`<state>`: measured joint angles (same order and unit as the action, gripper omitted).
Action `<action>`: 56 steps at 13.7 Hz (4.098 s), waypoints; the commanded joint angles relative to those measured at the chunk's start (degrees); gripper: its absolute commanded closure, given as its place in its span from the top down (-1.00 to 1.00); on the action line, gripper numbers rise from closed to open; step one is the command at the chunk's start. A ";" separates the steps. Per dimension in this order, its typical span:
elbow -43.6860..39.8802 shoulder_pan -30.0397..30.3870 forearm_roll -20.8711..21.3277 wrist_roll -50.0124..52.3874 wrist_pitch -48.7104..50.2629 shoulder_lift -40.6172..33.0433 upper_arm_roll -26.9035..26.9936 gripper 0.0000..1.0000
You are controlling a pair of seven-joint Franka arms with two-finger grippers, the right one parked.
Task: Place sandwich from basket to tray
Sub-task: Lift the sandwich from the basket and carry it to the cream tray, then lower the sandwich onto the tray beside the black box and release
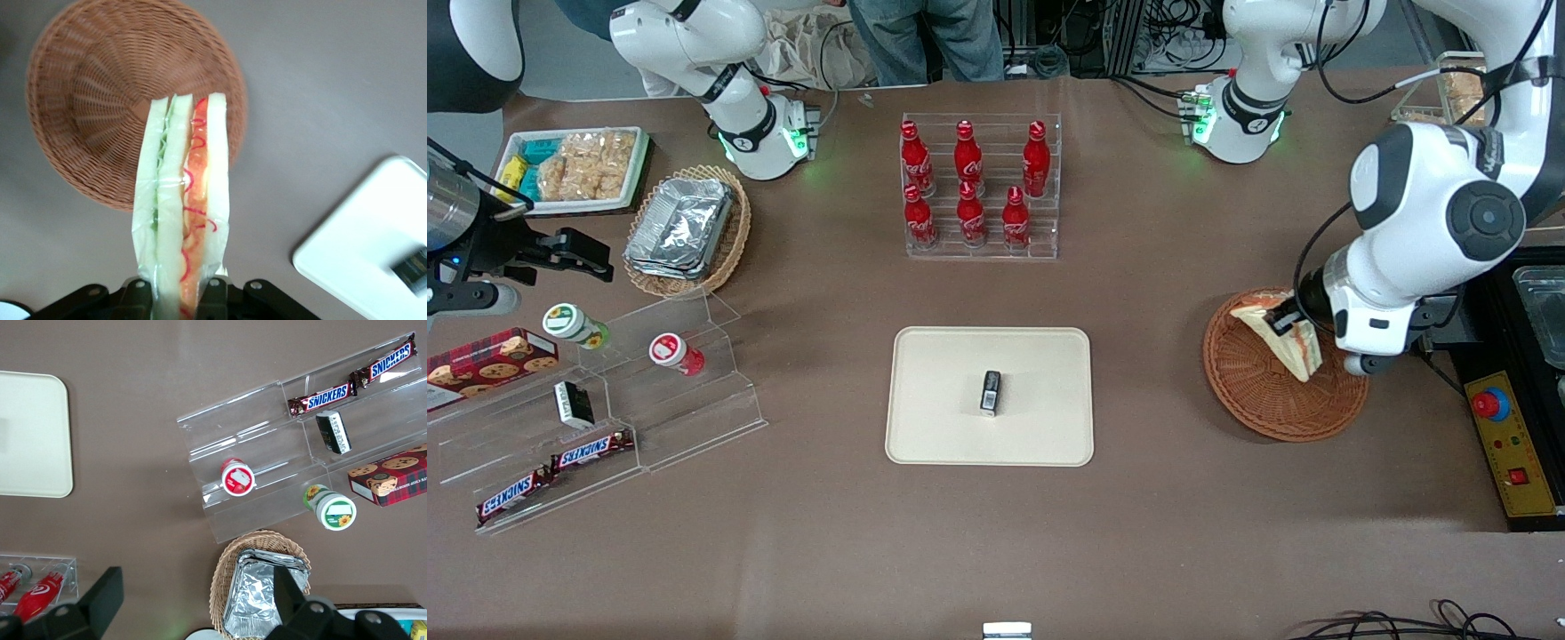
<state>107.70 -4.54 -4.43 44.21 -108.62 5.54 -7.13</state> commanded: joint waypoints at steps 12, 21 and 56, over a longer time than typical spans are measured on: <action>-14.80 -7.49 0.83 -9.05 -10.11 13.87 -14.85 -1.00; -14.36 -11.63 8.73 -9.58 -19.87 26.34 -14.85 -1.00; -22.77 -10.23 12.69 -5.01 -18.24 27.33 -14.49 0.99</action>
<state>87.94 -14.89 8.39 38.01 -131.56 34.81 -21.77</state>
